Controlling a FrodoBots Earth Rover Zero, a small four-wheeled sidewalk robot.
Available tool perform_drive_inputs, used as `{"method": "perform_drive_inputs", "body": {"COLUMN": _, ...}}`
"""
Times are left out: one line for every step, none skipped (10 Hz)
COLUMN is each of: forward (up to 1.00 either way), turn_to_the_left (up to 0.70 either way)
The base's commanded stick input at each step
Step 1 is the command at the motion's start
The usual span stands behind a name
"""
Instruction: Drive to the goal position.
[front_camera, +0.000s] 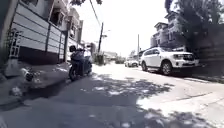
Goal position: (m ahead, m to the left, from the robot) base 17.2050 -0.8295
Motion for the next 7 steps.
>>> {"method": "perform_drive_inputs", "body": {"forward": 1.0, "turn_to_the_left": -0.03}}
{"method": "perform_drive_inputs", "body": {"forward": 1.0, "turn_to_the_left": -0.03}}
{"method": "perform_drive_inputs", "body": {"forward": 1.0, "turn_to_the_left": -0.03}}
{"method": "perform_drive_inputs", "body": {"forward": 1.0, "turn_to_the_left": -0.03}}
{"method": "perform_drive_inputs", "body": {"forward": 1.0, "turn_to_the_left": -0.03}}
{"method": "perform_drive_inputs", "body": {"forward": 1.0, "turn_to_the_left": -0.29}}
{"method": "perform_drive_inputs", "body": {"forward": 1.0, "turn_to_the_left": -0.4}}
